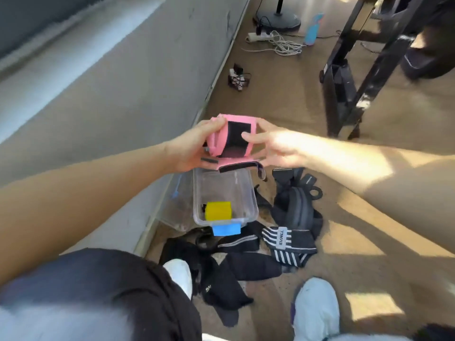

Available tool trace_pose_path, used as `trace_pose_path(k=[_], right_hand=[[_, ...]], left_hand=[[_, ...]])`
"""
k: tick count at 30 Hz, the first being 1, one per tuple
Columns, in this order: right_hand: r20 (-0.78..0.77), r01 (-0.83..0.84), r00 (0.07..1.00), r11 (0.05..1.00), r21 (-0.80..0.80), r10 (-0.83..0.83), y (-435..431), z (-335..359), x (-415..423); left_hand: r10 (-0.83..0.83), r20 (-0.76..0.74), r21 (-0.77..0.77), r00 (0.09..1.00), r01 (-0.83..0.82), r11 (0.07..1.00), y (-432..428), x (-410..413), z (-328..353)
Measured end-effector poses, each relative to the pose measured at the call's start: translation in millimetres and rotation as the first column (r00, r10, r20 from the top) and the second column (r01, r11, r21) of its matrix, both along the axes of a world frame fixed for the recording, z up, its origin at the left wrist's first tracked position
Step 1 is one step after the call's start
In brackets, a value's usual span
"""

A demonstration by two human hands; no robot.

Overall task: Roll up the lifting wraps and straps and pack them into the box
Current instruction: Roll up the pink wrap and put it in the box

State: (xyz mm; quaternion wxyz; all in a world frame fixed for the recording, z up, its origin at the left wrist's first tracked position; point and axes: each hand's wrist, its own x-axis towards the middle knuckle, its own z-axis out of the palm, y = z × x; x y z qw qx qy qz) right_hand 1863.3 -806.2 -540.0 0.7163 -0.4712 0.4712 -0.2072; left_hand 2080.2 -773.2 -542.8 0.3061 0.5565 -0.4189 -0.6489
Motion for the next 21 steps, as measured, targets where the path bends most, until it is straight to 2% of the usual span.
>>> trace_pose_path(k=[5, 8, 12, 14, 17, 21], right_hand=[[0.165, 0.013, 0.986, 0.987, 0.159, -0.039, -34.8, -82.0, 14.5], [0.193, 0.02, 0.979, 0.971, 0.239, -0.068, -47.8, -110.4, 23.6], [0.085, 0.077, 0.991, 0.963, 0.258, -0.102, -54.6, -125.6, 37.2], [0.094, 0.036, 0.994, 0.968, 0.248, -0.061, -57.1, -128.9, 40.5], [0.118, -0.078, 0.992, 0.969, 0.236, 0.051, -58.9, -127.8, 42.5], [0.057, -0.091, 0.995, 0.972, 0.216, 0.081, -53.2, -138.2, 47.4]], left_hand=[[0.085, -0.071, 0.076, 0.994, -0.079, 0.994, -30.7, 8.8, -70.8], [0.126, -0.016, 0.069, 0.992, -0.125, 0.99, -42.4, 14.8, -101.0], [0.094, 0.076, -0.091, 0.993, -0.087, 0.992, -38.9, 23.8, -126.4], [0.068, 0.115, -0.227, 0.991, -0.04, 0.973, -34.5, 29.2, -135.4], [0.056, 0.185, -0.407, 0.981, 0.025, 0.913, -22.8, 33.6, -142.7], [0.057, 0.32, -0.554, 0.946, 0.137, 0.821, -12.3, 41.0, -156.7]])
